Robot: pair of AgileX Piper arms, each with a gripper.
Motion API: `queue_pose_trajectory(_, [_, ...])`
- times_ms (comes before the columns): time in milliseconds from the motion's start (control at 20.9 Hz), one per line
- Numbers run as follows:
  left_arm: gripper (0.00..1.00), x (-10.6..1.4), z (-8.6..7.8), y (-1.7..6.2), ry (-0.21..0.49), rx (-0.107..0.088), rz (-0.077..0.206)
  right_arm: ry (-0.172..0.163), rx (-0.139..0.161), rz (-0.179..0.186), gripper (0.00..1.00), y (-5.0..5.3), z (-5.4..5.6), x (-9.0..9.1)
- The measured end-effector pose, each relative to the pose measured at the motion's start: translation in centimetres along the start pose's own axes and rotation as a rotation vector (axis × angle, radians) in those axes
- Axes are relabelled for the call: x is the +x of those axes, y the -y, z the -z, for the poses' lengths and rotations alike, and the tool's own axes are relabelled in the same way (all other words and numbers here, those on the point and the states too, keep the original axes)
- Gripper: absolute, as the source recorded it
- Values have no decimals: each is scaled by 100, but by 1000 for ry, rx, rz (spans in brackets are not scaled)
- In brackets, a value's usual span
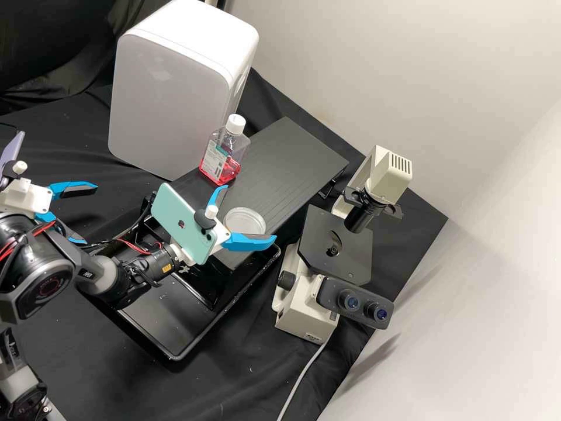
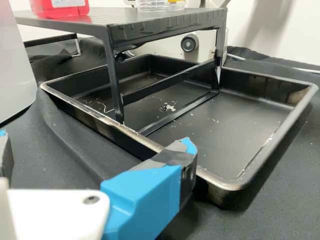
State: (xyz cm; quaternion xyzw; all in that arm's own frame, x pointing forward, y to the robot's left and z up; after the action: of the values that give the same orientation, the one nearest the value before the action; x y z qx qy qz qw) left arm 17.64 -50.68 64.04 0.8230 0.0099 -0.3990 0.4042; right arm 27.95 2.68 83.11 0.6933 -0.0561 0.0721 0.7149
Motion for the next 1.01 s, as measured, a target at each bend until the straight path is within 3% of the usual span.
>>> queue_pose_trajectory(335, [100,0,0,0,0,0,0,20,-3,51,100,117,-28,8])
queue_pose_trajectory(910, [100,2,-8,8,-7,-4,1,26,-3,57,100,123,-34,8])
queue_pose_trajectory(1006, [100,12,-5,19,-8,-3,6,31,9,62,100,137,-47,10])
